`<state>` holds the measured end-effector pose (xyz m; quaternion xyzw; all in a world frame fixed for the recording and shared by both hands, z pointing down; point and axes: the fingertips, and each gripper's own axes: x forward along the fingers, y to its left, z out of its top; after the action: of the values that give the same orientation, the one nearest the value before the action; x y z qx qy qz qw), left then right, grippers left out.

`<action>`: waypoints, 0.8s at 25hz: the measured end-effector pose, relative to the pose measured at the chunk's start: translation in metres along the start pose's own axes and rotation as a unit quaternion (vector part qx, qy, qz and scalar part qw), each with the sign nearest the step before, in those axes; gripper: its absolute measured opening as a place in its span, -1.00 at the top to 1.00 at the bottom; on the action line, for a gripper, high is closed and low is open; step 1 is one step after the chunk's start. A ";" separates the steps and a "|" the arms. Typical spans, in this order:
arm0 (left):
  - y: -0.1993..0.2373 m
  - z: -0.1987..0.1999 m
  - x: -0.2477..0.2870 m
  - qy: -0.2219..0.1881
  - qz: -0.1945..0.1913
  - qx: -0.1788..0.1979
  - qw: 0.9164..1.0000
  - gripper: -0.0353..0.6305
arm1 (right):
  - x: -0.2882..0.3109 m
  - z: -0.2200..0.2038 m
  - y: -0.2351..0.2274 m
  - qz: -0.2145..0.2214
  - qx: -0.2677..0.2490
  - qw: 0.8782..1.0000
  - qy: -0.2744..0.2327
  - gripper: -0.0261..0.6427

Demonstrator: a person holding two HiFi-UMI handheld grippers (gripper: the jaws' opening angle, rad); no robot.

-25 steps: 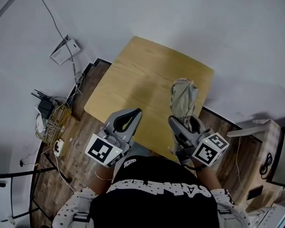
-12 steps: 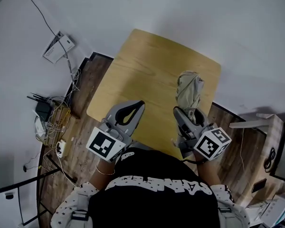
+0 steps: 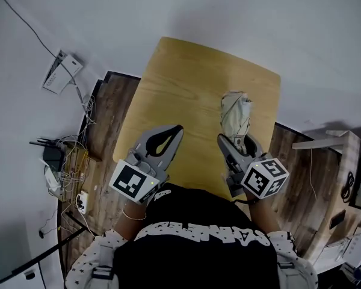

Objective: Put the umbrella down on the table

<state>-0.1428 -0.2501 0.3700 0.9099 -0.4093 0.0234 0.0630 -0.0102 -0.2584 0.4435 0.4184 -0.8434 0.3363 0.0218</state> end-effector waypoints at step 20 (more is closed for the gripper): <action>0.049 -0.021 0.029 0.044 -0.062 -0.008 0.997 0.91 | 0.041 -0.031 -0.044 -0.105 0.030 0.993 0.045 0.03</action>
<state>-0.1602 -0.3010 0.3979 0.9310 -0.3493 0.0563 0.0899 -0.0128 -0.2874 0.5042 0.4895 -0.7827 0.3755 0.0824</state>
